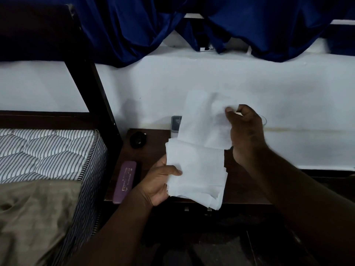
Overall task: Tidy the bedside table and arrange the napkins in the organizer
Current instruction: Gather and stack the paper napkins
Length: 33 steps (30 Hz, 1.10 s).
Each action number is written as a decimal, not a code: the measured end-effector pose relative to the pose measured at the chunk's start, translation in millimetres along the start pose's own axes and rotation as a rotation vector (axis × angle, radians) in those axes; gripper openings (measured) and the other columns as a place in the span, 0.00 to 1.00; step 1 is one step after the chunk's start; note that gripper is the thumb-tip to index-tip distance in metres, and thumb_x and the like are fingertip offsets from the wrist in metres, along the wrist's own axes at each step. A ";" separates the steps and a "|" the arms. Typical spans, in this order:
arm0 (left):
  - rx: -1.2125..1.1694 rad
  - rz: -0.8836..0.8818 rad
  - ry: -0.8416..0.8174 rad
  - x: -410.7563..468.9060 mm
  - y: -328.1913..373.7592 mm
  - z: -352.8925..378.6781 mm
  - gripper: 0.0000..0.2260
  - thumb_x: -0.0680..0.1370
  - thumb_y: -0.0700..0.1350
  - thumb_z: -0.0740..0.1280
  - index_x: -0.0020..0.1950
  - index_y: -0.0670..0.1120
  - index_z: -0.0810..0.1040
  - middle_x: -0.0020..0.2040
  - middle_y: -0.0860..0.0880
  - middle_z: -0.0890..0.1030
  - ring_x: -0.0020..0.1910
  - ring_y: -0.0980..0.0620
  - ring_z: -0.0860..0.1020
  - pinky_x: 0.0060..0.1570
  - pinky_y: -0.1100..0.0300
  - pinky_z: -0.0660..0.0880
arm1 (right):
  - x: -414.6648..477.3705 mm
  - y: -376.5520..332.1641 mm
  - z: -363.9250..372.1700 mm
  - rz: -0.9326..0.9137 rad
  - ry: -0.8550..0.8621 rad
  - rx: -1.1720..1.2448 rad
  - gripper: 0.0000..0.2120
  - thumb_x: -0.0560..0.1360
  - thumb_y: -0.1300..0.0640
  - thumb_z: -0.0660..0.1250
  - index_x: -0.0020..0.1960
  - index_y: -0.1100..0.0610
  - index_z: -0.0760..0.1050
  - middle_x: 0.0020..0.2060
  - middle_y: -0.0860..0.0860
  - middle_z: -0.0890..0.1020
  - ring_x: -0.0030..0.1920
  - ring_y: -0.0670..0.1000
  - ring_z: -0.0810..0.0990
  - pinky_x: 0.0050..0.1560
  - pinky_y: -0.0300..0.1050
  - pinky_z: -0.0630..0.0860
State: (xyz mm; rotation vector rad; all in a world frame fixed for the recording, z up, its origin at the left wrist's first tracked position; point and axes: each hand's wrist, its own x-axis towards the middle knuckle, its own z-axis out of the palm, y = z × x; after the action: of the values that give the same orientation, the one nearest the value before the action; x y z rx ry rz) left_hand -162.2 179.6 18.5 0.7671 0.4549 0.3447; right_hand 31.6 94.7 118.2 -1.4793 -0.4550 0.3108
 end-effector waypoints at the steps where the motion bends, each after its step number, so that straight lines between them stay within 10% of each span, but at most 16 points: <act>1: 0.004 0.001 -0.002 0.8 -0.8 0.3 0.29 0.67 0.27 0.64 0.69 0.40 0.77 0.62 0.34 0.81 0.58 0.36 0.81 0.57 0.39 0.79 | 0.4 -0.6 -0.7 0.051 -0.020 0.042 0.07 0.74 0.50 0.71 0.42 0.53 0.79 0.38 0.56 0.80 0.37 0.57 0.76 0.38 0.52 0.73; 4: -0.011 0.000 0.007 1.5 -1.4 1.7 0.30 0.67 0.27 0.64 0.69 0.41 0.76 0.62 0.35 0.81 0.57 0.36 0.81 0.57 0.39 0.79 | -4.5 3.9 -3.4 0.235 -0.139 0.111 0.06 0.79 0.57 0.69 0.44 0.56 0.77 0.35 0.57 0.80 0.33 0.53 0.81 0.37 0.41 0.78; 12: -0.020 0.008 0.067 -4.4 0.6 6.3 0.24 0.74 0.26 0.62 0.67 0.40 0.77 0.61 0.36 0.83 0.53 0.39 0.84 0.50 0.43 0.83 | -27.2 38.6 -5.4 0.280 -0.235 -0.151 0.21 0.66 0.48 0.73 0.42 0.66 0.73 0.38 0.57 0.73 0.40 0.55 0.71 0.41 0.53 0.68; 17: -0.044 0.061 -0.034 -8.0 3.2 10.4 0.20 0.74 0.40 0.72 0.66 0.51 0.82 0.62 0.40 0.83 0.52 0.44 0.85 0.48 0.49 0.84 | -31.9 50.6 -9.6 0.128 -0.215 -0.334 0.20 0.75 0.55 0.71 0.43 0.73 0.69 0.34 0.56 0.67 0.35 0.51 0.66 0.35 0.49 0.64; 20: 0.001 0.040 -0.012 -6.4 3.2 8.7 0.36 0.65 0.52 0.82 0.72 0.50 0.77 0.67 0.40 0.81 0.59 0.43 0.82 0.57 0.44 0.81 | -32.2 59.6 -10.1 0.093 -0.166 -0.382 0.17 0.70 0.49 0.74 0.47 0.62 0.78 0.35 0.56 0.81 0.37 0.50 0.79 0.40 0.51 0.77; 23: -0.015 0.052 -0.005 -8.3 5.0 11.0 0.32 0.71 0.52 0.76 0.74 0.48 0.75 0.63 0.42 0.83 0.55 0.45 0.84 0.52 0.46 0.84 | -33.9 62.4 -12.5 0.342 -0.168 -0.198 0.33 0.59 0.42 0.80 0.58 0.54 0.77 0.51 0.56 0.85 0.51 0.57 0.85 0.55 0.55 0.82; 27: -0.048 0.052 -0.030 -10.8 4.0 11.7 0.22 0.76 0.46 0.67 0.70 0.49 0.77 0.55 0.44 0.86 0.48 0.48 0.86 0.43 0.52 0.85 | -42.3 58.1 -21.8 0.718 -0.401 0.097 0.23 0.69 0.53 0.75 0.61 0.62 0.81 0.56 0.59 0.85 0.58 0.65 0.83 0.60 0.59 0.78; 33: -0.116 -0.050 -0.015 -10.4 3.2 10.0 0.18 0.79 0.49 0.63 0.65 0.44 0.81 0.55 0.41 0.86 0.50 0.44 0.86 0.43 0.51 0.84 | -43.6 69.0 -22.3 0.711 -0.437 0.160 0.22 0.68 0.66 0.71 0.62 0.68 0.77 0.61 0.66 0.82 0.53 0.64 0.82 0.60 0.65 0.77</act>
State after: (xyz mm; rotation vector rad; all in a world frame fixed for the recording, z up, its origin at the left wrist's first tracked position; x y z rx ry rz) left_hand -166.4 171.2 30.0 0.6443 0.4352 0.3156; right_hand 9.1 59.9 44.5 -1.3724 -0.2211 1.2210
